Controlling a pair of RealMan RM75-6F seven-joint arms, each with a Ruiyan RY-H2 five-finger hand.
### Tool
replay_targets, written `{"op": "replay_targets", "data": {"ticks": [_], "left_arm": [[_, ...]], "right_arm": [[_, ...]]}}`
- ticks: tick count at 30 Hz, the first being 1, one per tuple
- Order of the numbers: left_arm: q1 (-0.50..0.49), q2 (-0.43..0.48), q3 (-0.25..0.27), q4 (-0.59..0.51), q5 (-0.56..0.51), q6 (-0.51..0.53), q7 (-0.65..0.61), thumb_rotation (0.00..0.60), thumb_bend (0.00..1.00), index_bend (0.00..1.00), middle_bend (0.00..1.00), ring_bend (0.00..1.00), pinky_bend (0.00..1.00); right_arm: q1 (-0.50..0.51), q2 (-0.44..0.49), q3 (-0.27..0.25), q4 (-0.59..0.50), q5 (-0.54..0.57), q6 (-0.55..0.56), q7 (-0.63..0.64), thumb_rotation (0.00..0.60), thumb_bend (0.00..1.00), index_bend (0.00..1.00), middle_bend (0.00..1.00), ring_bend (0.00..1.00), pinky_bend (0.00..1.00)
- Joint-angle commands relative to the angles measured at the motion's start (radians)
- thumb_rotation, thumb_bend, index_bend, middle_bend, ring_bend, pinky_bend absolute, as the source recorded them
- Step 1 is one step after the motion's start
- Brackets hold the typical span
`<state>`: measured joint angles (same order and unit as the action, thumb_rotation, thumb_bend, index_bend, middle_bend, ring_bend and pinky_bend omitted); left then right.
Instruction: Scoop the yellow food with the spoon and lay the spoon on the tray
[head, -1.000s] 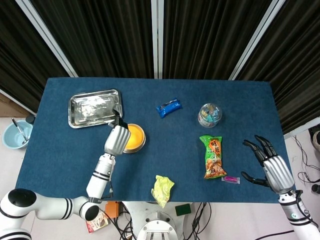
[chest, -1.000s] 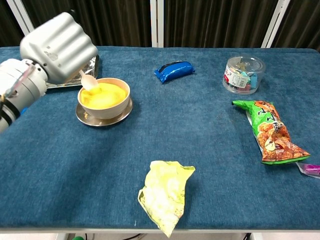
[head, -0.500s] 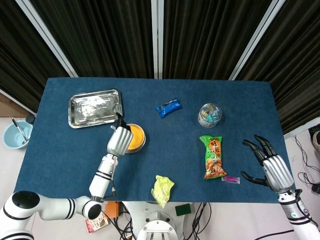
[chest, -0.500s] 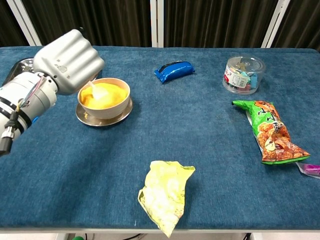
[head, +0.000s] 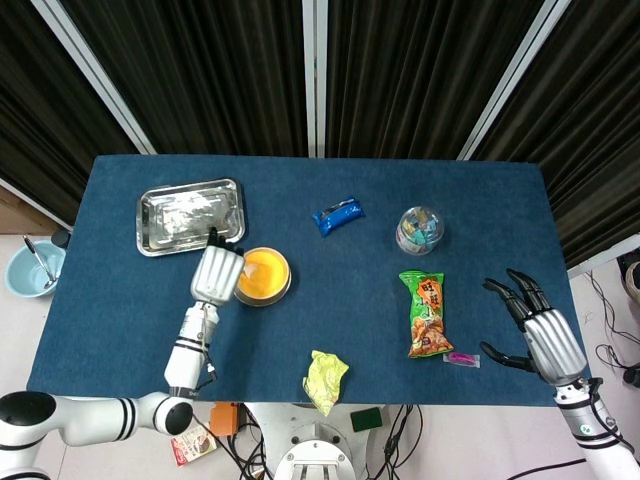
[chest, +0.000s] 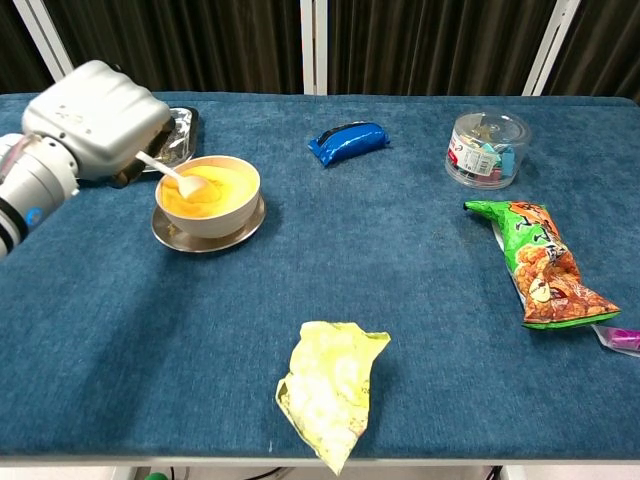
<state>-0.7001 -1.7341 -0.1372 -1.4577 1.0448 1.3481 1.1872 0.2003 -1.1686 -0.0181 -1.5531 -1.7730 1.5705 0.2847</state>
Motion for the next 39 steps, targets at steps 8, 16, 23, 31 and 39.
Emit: {"op": "replay_targets", "data": {"ticks": [8,16,23,31,39], "left_arm": [[0.018,0.085,-0.040,-0.112,-0.037,-0.002,-0.046,0.600,0.49,0.60,0.50,0.36,0.24],[0.000,0.109,-0.031,-0.155,-0.011,0.048,0.058,0.600,0.49,0.60,0.50,0.36,0.24],[-0.028,0.096,0.009,-0.164,0.054,0.103,0.232,0.600,0.49,0.60,0.51,0.36,0.24],[-0.064,-0.001,0.083,-0.010,0.154,0.129,0.433,0.600,0.49,0.60,0.52,0.36,0.24],[-0.076,-0.060,0.108,0.092,0.216,0.119,0.535,0.600,0.49,0.62,0.52,0.36,0.24]], "right_arm": [[-0.004,0.004,0.001,-0.006,-0.001,0.007,-0.003,0.600,0.18,0.11,0.19,0.00,0.08],[-0.009,0.004,0.001,0.002,-0.002,0.017,0.005,0.600,0.18,0.11,0.19,0.00,0.08],[-0.014,0.002,0.000,0.014,-0.002,0.027,0.019,0.600,0.18,0.11,0.19,0.00,0.08],[-0.017,-0.002,-0.001,0.027,0.000,0.031,0.030,0.600,0.18,0.11,0.19,0.00,0.08],[-0.021,0.002,0.000,0.023,0.003,0.035,0.029,0.600,0.18,0.11,0.19,0.00,0.08]]}}
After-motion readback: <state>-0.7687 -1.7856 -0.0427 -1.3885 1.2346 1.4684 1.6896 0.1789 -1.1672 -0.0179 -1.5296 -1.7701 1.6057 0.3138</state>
